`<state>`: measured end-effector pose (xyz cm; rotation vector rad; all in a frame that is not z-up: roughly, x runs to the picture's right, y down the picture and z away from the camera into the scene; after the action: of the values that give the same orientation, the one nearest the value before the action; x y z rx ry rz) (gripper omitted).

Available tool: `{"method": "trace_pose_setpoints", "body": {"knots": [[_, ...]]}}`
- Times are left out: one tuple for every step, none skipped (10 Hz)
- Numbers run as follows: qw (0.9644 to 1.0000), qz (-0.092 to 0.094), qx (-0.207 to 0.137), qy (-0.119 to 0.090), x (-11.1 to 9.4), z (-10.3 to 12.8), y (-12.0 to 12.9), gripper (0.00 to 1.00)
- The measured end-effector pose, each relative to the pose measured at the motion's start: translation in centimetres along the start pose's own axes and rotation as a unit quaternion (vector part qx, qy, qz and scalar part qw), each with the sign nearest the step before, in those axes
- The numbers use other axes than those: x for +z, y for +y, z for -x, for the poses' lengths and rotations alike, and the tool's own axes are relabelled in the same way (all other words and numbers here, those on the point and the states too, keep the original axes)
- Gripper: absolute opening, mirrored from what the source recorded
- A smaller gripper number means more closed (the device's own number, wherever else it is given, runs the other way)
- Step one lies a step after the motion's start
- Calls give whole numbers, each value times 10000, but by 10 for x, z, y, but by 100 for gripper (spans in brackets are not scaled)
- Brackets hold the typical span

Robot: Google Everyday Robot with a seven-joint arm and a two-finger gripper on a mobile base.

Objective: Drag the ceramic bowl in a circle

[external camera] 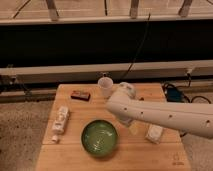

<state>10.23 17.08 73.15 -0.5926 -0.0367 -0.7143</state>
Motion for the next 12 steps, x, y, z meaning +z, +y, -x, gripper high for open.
{"method": "trace_pose_setpoints", "body": {"knots": [[9999,29,-118,-18,2,4,-1,80],[9998,50,-210,-32,6,8,-2,80],[9993,114,-351,-79,22,15,-1,80],[9988,135,-446,-127,31,22,-3,80],[9983,137,-550,-168,37,28,-6,80],[9978,162,-608,-190,42,32,-6,80],[9975,180,-646,-200,42,33,-5,80],[9972,180,-697,-223,45,36,-7,80],[9967,173,-757,-248,49,41,-11,80],[9961,150,-827,-283,53,46,-18,80],[9956,162,-874,-304,56,47,-20,80],[9954,175,-889,-323,59,48,-20,80]]}}
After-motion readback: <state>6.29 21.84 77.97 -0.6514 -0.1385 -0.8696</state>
